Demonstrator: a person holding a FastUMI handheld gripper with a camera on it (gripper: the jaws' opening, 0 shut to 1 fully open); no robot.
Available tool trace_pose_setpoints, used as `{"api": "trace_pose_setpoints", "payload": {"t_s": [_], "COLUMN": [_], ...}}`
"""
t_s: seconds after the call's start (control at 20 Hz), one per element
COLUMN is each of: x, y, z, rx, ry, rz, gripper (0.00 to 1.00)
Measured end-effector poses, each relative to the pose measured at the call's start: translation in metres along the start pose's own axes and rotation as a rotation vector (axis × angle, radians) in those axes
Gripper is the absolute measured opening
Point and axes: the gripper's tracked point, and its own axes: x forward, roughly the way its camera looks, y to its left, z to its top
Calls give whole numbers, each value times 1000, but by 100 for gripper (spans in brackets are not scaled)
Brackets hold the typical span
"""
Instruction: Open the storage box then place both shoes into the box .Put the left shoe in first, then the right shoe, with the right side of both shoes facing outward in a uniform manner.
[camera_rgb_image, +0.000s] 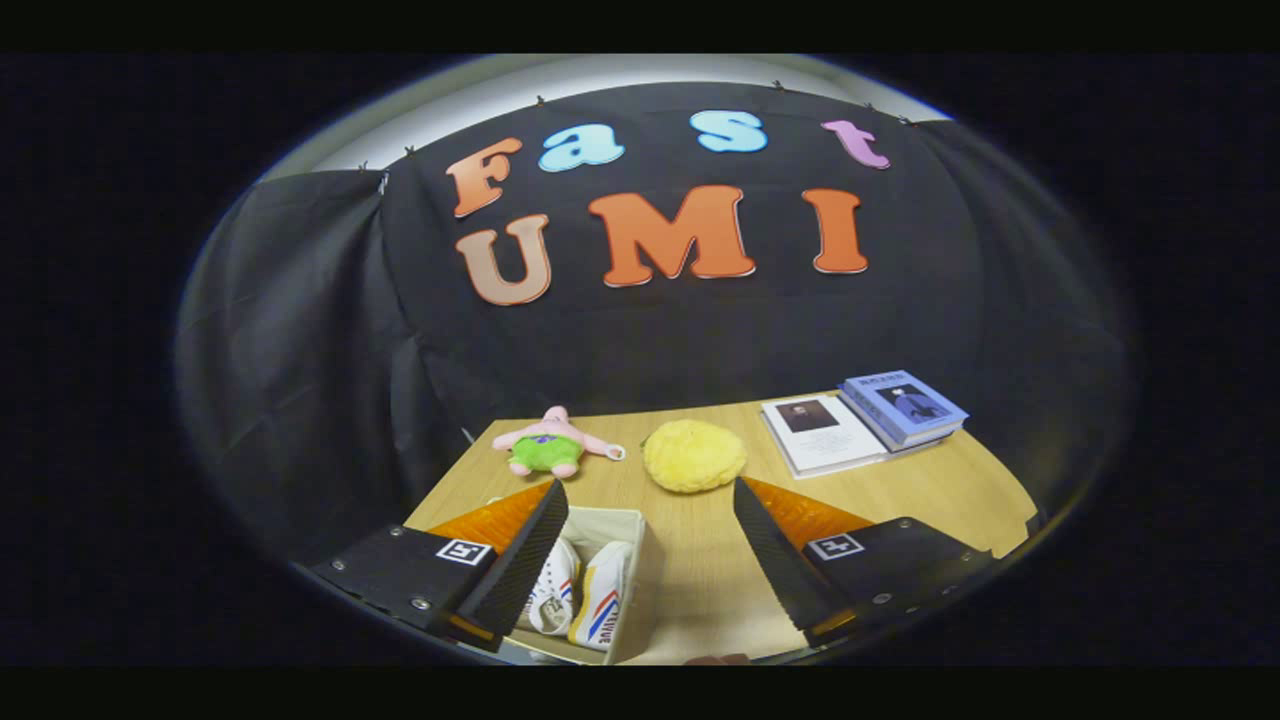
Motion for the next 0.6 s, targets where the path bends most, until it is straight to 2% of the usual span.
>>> {"api": "trace_pose_setpoints", "payload": {"t_s": [0.2,0.6], "x": [-22,-86], "y": [-42,-135], "z": [58,109], "rx": [-9,-42], "ry": [-107,-282], "rz": [-66,-183], "gripper": [99,98]}}
